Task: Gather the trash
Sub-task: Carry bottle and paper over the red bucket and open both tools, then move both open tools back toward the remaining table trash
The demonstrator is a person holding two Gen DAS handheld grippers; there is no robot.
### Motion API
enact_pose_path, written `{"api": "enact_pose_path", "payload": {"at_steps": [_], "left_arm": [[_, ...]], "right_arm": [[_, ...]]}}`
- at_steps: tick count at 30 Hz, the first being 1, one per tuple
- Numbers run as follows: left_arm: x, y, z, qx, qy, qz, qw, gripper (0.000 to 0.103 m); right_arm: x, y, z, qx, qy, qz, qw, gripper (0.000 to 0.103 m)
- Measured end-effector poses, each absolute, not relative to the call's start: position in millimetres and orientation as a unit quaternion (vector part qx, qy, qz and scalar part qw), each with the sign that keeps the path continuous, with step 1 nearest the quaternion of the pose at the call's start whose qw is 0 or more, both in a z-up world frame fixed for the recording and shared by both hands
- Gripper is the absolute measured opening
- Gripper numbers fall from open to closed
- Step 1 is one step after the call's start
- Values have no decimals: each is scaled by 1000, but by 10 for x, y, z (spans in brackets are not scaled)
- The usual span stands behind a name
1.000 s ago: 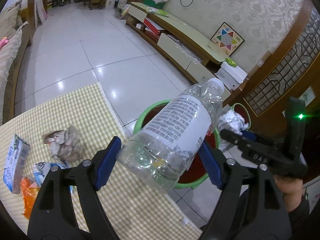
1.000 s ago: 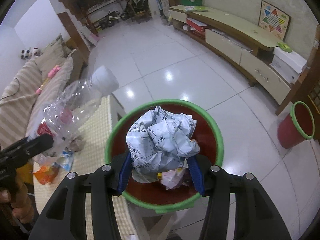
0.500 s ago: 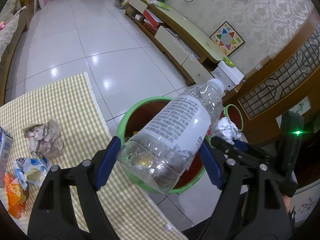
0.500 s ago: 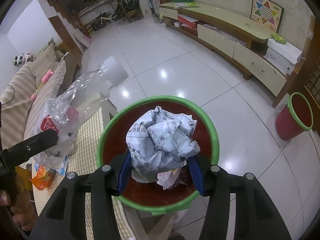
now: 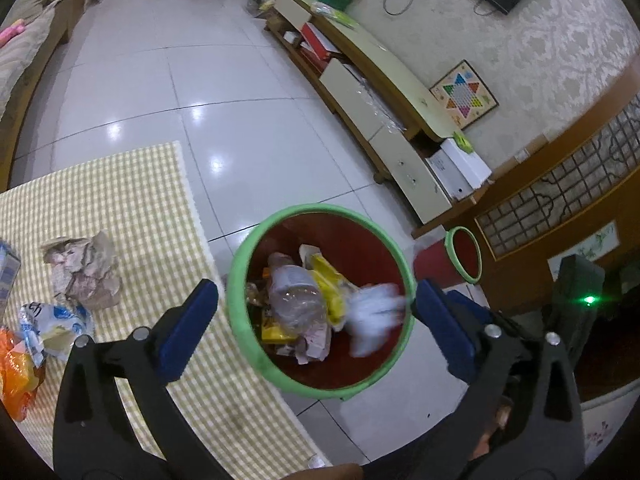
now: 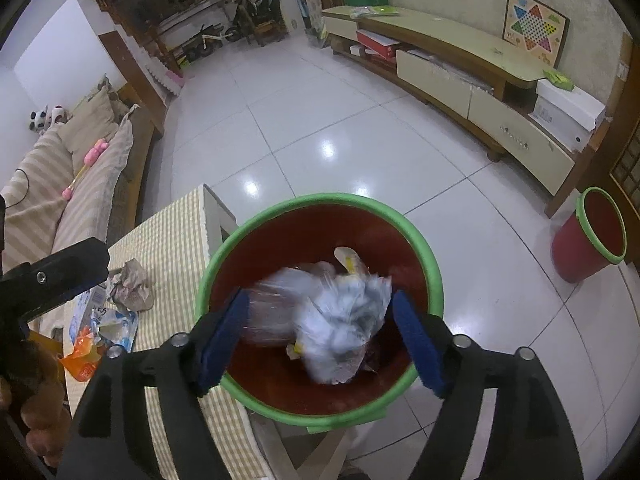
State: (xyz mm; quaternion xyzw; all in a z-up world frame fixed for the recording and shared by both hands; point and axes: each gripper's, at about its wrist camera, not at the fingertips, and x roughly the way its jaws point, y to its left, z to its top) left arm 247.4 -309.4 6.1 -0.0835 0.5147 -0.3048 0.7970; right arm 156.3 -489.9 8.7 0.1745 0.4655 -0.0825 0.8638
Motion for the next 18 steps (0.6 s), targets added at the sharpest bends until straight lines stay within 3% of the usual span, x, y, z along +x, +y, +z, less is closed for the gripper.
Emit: {"api": "enact_pose_path", "payload": {"at_steps": [3,18], "left_arm": [[2498,-2989,93,-90,514,-296,800,97],[2297,-2238,277,-68,488,-261,830,97]], "right_arm": [[1569,-4907,101,173,460,-87,866,88],[1702,-4462,120,133,465,-51,874,89]]}}
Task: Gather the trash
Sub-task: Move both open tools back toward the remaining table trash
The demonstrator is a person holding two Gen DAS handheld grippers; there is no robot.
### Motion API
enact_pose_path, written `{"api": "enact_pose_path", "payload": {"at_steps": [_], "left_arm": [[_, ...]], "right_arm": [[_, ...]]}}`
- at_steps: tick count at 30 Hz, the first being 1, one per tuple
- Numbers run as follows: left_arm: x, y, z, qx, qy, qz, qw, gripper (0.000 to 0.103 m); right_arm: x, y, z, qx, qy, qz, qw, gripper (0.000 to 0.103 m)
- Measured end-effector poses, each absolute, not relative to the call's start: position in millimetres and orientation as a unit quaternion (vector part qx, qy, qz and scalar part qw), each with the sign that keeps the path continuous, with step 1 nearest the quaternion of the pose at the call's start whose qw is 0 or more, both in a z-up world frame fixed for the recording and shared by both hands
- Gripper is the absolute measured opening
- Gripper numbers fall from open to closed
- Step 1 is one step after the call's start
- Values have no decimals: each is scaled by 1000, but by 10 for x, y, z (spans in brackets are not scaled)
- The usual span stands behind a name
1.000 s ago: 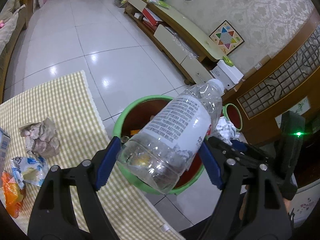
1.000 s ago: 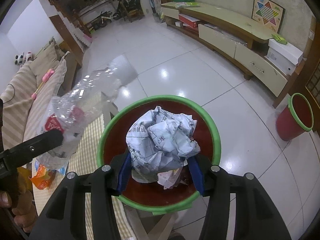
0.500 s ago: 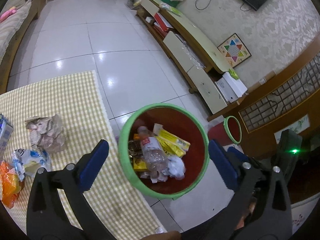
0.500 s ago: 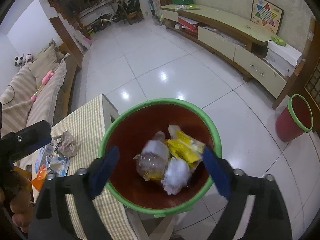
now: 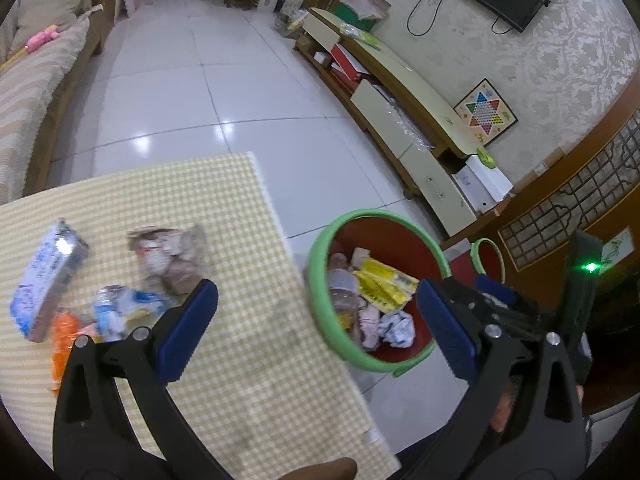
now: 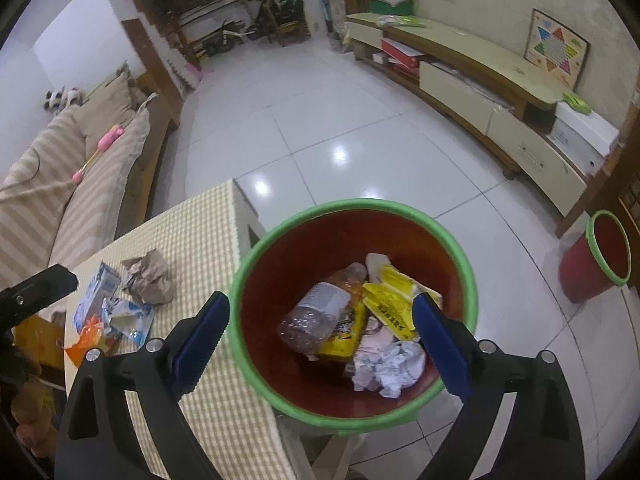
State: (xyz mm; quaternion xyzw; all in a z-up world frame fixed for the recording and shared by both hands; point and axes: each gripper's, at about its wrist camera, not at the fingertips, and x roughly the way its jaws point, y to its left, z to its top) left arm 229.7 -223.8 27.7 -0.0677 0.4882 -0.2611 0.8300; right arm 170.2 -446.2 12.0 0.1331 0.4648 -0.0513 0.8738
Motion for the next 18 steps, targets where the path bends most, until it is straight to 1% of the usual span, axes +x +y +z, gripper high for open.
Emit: {"api": "enact_pose_path", "payload": {"at_steps": [9,14,18], "left_arm": [[2195,-1505,328,-51,471,-217,853,97],[2160,-1112,275,-35,472,-191,860,97],[2155,-822,227,-28,475,-175,862,97]], "right_arm": [[1785,-3908,72,89,470,-4,878,89],[1866,-3611,6,98,480,37,871,89],[1931,-3399,2,82,480,48,872,89]]}}
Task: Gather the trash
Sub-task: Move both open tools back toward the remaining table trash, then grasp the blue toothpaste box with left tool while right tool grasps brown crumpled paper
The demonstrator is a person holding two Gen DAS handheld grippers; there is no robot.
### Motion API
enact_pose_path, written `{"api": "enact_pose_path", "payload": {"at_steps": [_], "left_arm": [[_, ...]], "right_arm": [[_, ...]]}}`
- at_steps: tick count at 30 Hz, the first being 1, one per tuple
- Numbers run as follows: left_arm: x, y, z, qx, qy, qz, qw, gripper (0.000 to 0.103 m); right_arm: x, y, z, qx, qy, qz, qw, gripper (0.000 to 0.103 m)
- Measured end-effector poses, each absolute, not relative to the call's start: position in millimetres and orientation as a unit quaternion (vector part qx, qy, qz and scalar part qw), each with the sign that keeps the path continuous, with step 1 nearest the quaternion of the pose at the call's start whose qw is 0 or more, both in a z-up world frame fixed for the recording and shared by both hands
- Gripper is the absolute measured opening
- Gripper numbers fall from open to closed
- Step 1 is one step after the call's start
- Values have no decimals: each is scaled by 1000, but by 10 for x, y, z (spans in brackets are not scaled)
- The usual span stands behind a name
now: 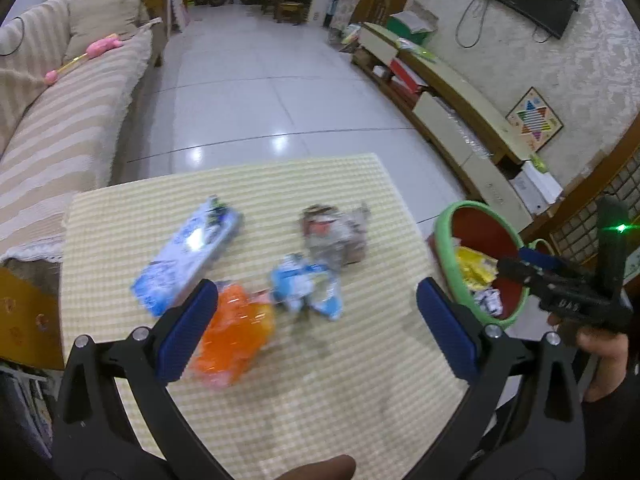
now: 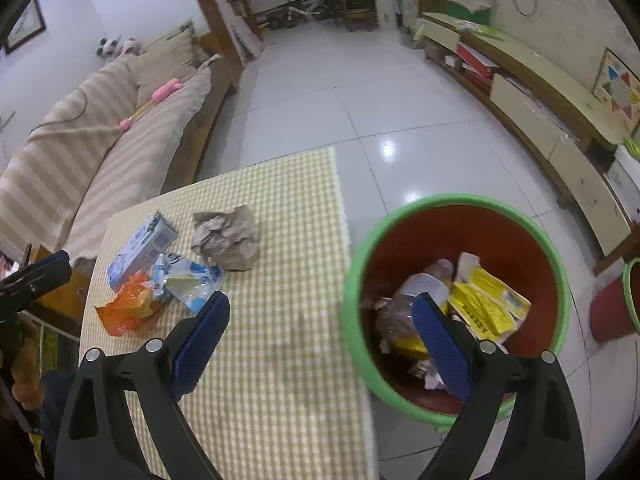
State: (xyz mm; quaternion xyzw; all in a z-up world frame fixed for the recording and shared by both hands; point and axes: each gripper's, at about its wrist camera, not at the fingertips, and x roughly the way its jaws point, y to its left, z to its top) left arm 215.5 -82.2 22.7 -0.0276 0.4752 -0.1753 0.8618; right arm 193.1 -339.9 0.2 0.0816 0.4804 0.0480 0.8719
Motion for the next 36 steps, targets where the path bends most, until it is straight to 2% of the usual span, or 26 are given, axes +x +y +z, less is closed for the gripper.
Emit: {"api": "enact_pose_path", "payload": {"at_steps": [13,17,20,30,33,36], "left_arm": [[2445,-166,-154,-19,510,-138,849,97],[2638,-95,-316,-13,524,-130,842,97],[2756,-105,-434,-3,535,-132,834,97],[3106,-150,-831,35,568,-135,811,97],[3174,-164,-923,39,578,-137,803,92],[3228,-146,-1012,32,589,-132,796,77]], "right_arm": [[2293,-2838,-234,35,484,65,872,89],[2497,-2747,-383,46,499,65,863,89],[2625,-2697,-492,66,509,66,855,96],[3042,-2439,-793,95,543,60,832,96],[3140,-2364,-862,88,553,52,827,96],[3216,-2328,-926,82,565,42,820,89]]}}
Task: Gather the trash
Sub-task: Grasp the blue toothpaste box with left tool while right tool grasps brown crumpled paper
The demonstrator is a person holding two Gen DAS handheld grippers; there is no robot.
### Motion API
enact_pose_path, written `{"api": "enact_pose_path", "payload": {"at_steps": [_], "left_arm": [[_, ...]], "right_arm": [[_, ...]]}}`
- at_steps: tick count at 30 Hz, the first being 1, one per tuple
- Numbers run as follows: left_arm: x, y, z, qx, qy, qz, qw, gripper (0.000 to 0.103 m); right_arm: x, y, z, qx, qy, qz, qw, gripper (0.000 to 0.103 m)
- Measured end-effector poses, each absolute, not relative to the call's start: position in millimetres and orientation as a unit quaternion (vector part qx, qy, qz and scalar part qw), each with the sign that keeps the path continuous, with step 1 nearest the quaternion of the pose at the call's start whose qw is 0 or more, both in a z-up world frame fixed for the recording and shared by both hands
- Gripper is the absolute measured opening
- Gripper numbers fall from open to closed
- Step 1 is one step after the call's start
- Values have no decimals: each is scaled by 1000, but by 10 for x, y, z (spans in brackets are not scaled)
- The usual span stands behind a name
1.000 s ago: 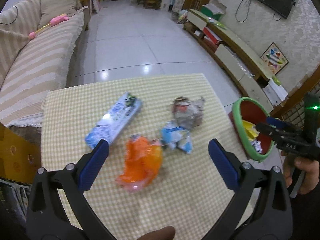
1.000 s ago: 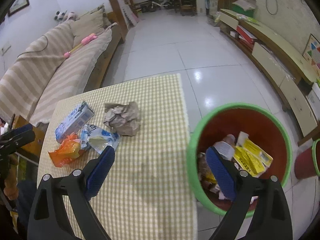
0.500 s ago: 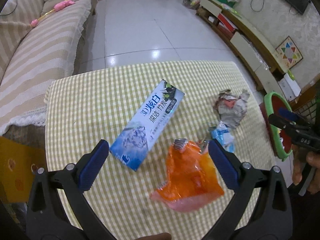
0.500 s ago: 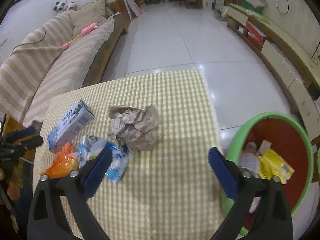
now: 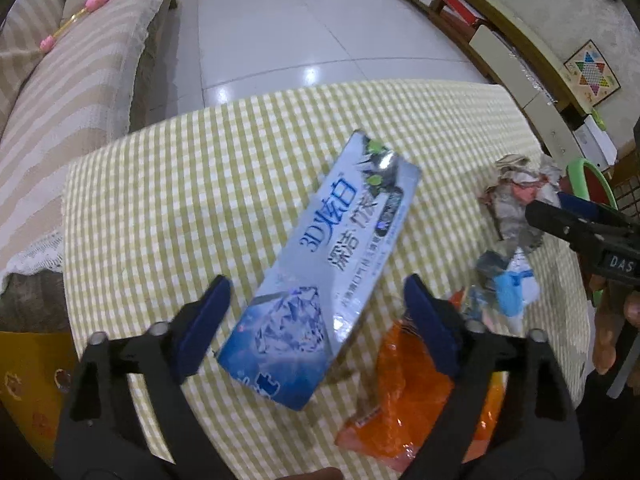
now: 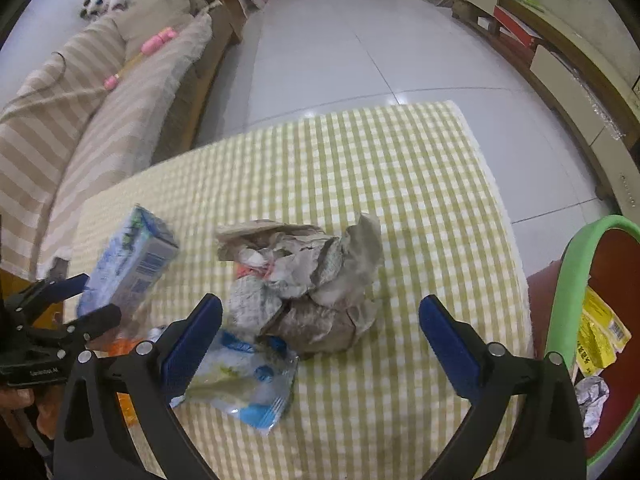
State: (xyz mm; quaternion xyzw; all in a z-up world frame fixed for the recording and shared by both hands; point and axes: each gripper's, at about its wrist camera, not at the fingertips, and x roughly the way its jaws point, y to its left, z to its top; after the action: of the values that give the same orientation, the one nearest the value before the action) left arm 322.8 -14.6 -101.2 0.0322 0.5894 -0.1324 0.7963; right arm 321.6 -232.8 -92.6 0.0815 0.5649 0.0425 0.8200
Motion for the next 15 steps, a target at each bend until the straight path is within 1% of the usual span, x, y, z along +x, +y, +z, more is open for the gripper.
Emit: {"api": "enact_pose_path", "payload": {"at_steps": [1,3,6,7,8,12,15], "left_arm": [[3240,-133,-1044,28,593,-131,794,73],[3256,-106,-1089,23,597,-127,792,67],[3244,-72,-1103,15,595,-128,793,65],[3234,-69,-1099,16,595,-129,793,63],[3220,-64,-1092,15,595,-130,793,62],[3184,22,-1060,-5,592,-117,797,57],[3099,86,-995,-17,583,-118,803,54]], "right_arm": [[3233,-2326,-949,84,570,42,816,87],[3261,-2325,-988,86,579,45,810,78],[3269,-2291,-987,81,583,57,806,63],[3265,-2271,-960,72,581,58,808,61],[3263,-2251,-944,69,581,60,809,56],[3254,-2269,-886,64,581,61,809,50],[3208,-2299,-828,62,578,63,811,49]]}}
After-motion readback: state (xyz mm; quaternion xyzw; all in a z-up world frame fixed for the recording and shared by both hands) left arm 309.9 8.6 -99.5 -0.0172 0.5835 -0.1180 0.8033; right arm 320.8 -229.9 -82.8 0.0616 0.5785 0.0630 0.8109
